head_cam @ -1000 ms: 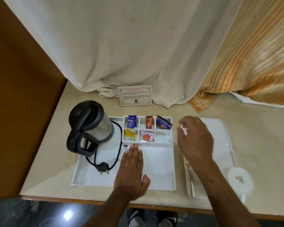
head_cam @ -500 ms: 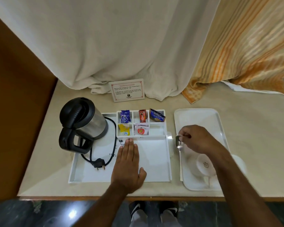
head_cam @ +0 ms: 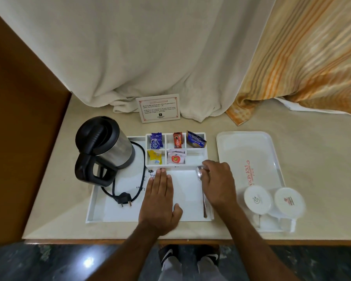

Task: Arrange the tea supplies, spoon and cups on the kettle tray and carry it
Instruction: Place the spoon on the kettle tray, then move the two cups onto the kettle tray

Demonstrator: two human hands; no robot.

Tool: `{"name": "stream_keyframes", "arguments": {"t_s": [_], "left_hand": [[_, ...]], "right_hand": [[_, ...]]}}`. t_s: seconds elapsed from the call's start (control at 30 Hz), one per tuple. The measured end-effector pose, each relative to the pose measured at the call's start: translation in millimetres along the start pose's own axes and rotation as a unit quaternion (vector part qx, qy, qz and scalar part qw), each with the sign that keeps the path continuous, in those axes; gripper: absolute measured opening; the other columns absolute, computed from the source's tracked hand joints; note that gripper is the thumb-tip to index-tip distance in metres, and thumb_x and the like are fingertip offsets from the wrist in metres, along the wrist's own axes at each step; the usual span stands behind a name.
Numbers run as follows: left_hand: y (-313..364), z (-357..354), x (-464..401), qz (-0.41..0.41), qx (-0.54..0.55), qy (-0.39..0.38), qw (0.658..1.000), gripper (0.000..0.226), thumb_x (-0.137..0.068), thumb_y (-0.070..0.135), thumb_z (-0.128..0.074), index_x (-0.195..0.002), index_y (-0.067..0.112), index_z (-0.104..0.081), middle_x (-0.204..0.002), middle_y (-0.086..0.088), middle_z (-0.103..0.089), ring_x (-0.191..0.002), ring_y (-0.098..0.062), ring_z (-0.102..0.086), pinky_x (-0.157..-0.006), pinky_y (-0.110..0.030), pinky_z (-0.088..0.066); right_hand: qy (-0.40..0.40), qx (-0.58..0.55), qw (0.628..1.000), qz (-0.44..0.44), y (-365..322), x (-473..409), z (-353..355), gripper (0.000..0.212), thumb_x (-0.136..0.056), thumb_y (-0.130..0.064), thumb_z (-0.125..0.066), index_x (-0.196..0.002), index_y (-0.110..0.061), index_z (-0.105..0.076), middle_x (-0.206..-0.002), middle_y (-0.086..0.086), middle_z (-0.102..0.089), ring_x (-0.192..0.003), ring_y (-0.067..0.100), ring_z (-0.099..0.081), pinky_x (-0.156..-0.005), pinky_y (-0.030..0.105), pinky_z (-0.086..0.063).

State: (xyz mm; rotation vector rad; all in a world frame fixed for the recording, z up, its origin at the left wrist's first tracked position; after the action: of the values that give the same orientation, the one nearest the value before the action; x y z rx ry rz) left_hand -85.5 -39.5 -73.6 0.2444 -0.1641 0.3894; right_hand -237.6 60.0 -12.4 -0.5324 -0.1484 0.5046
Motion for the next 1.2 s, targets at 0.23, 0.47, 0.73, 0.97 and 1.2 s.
{"name": "stream_keyframes", "arguments": {"t_s": [0.23,0.47,0.73,0.97,1.2], "left_hand": [[-0.9,-0.8,0.6,0.002,-0.004,-0.002,1.000,0.089,-0.084,0.049,-0.033,-0.153,0.003,-0.002,-0.162,-0.020,0.005,-0.150,-0.031,0.010,-0.121,-0.051,-0.008],[-0.2,1.0,2.5,-0.007,-0.004,0.016,1.000,0.088,-0.085,0.048,-0.039,-0.153,0.003,-0.008,-0.162,-0.020,-0.001,-0.150,-0.032,0.004,-0.120,-0.048,-0.006],[91.1,29.8,21.4,-0.110,0.025,0.075,0.991,0.073,-0.081,0.027,-0.046,-0.142,-0.011,-0.034,-0.151,-0.035,-0.029,-0.141,-0.049,-0.026,-0.115,-0.054,-0.014],[219.8,32.2,-9.9,-0.087,0.316,0.040,0.944,0.110,-0.083,0.056,-0.062,-0.151,0.026,0.020,-0.162,-0.002,0.026,-0.146,-0.010,0.021,-0.117,-0.028,0.002],[193.7,56.7,-12.0,0.020,0.388,0.093,0.917,0.078,-0.082,0.032,-0.076,-0.145,0.026,-0.030,-0.145,0.002,-0.041,-0.130,-0.013,-0.042,-0.110,-0.034,-0.041]], "right_hand": [[-0.003,0.053,0.999,-0.007,-0.7,10.4,-12.5,0.017,-0.092,-0.030,-0.060,-0.106,-0.020,-0.061,-0.115,0.003,-0.064,-0.102,0.019,-0.053,-0.089,0.027,-0.044],[0.169,-0.063,0.981,0.075,-11.3,56.9,83.2,0.015,-0.085,-0.020,-0.062,-0.099,-0.015,-0.061,-0.098,0.005,-0.067,-0.093,0.020,-0.057,-0.082,0.029,-0.047],[0.169,-0.009,0.984,-0.052,119.7,105.9,164.2,0.051,-0.070,-0.020,-0.059,-0.119,-0.011,-0.054,-0.117,0.010,-0.059,-0.108,0.029,-0.049,-0.094,0.040,-0.041],[-0.077,-0.114,0.981,-0.134,182.2,96.5,99.8,0.107,-0.074,-0.038,-0.077,-0.150,-0.033,-0.001,-0.158,-0.005,-0.015,-0.143,0.020,-0.024,-0.112,0.040,-0.028],[-0.005,-0.122,0.984,-0.126,161.5,78.9,108.1,0.089,-0.070,-0.035,-0.081,-0.143,-0.030,-0.030,-0.142,-0.001,-0.045,-0.126,0.018,-0.047,-0.100,0.031,-0.039]]}}
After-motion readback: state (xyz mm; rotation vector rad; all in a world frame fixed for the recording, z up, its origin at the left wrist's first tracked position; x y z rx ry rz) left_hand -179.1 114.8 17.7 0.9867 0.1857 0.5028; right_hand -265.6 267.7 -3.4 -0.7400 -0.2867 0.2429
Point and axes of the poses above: each hand's wrist, its own x-axis away from the middle knuckle, its own z-axis out of the back of the hand, y = z × x, the point moved 10 cm from there along -x, towards the middle knuckle
